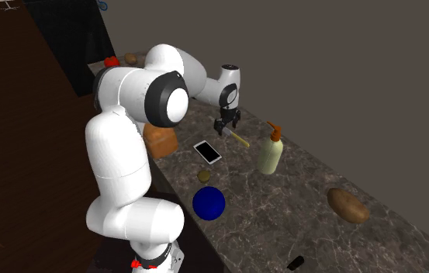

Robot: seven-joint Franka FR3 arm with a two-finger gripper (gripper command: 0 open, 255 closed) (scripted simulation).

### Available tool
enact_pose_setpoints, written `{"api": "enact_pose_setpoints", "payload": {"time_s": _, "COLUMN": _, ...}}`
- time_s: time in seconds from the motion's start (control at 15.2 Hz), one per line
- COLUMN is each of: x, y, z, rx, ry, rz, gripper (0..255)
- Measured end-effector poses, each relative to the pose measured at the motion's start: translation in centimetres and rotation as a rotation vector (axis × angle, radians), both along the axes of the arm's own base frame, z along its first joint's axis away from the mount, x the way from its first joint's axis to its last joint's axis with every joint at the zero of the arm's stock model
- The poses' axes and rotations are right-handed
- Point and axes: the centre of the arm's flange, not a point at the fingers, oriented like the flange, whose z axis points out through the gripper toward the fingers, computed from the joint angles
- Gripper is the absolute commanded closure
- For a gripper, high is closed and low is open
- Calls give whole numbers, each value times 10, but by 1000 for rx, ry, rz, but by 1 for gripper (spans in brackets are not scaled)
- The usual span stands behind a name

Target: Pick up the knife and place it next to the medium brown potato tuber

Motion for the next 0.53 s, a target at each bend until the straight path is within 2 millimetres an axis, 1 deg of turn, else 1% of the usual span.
{"api": "enact_pose_setpoints", "payload": {"time_s": 0.4, "x": -1, "y": 0, "z": -3, "rx": 0, "ry": -1, "rz": 0, "gripper": 0}}
{"api": "enact_pose_setpoints", "payload": {"time_s": 0.46, "x": -1, "y": 0, "z": -3, "rx": 0, "ry": -1, "rz": 0, "gripper": 255}}
{"api": "enact_pose_setpoints", "payload": {"time_s": 0.53, "x": -1, "y": 0, "z": -3, "rx": 0, "ry": -1, "rz": 0, "gripper": 255}}
